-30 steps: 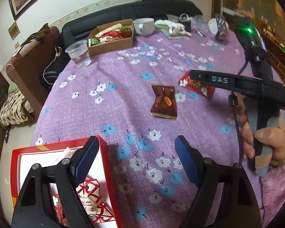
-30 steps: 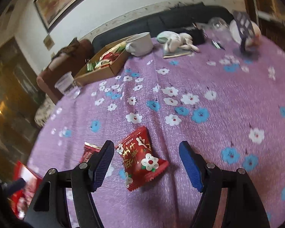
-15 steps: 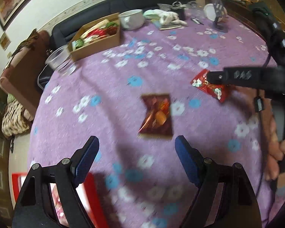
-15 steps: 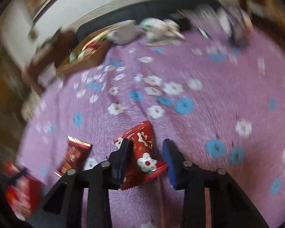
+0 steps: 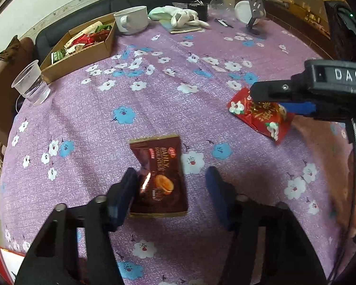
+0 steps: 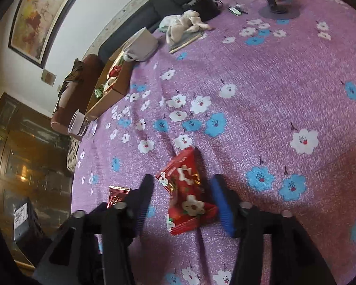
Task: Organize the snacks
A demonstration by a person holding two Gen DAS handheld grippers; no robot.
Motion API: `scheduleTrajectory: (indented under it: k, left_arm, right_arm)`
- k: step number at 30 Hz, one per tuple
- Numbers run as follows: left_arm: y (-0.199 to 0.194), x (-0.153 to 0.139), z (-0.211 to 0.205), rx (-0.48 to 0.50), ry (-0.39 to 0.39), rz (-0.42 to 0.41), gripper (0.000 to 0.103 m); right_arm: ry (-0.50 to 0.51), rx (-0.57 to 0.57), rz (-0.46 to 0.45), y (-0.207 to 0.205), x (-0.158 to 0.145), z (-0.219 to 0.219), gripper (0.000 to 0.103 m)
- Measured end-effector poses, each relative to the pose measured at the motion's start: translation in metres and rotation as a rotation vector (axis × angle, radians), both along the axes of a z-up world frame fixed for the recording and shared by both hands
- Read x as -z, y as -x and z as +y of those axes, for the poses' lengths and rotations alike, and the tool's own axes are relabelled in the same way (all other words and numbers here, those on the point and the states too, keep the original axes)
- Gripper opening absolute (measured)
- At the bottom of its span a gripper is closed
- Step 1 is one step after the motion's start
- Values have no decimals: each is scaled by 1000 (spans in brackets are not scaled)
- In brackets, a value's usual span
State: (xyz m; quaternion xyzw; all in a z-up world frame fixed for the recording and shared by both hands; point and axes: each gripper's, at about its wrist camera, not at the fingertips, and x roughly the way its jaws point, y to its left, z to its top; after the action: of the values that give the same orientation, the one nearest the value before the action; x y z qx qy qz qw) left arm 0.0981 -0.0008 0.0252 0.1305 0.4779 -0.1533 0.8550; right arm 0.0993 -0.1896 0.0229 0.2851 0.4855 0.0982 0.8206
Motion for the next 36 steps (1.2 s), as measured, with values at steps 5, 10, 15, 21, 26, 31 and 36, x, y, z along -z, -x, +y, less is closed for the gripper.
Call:
scheduleTrajectory:
  k: [5,10,15,21,26,31,36]
  left_arm:
    - [13,0,-12,61,-79,-57,31]
    - [20,-1,-4,62,-50,-44,30]
    - [32,-2,0,41,-26,-46,30]
    - [50,-10,5,15,16,-78,30]
    - [71,-29,18,-9,77,-127,30]
    - [96,-46,37,-52,110,-182,30]
    - [119,-61,58,-108,84,-260,30]
  right_arm:
    - [221,-49,-60,3,-10,26,65]
    - [537,-109,-69,5,-3,56,59]
    - [543,-112,-47,6,-5,56,48]
    - [305,-76,-44,9,-13,35,48]
    - [147,-94,-83,10,-21,32,47]
    - [34,-173,-113,14,-28,52,47]
    - [-2,-255,-144,24,-33,82,47]
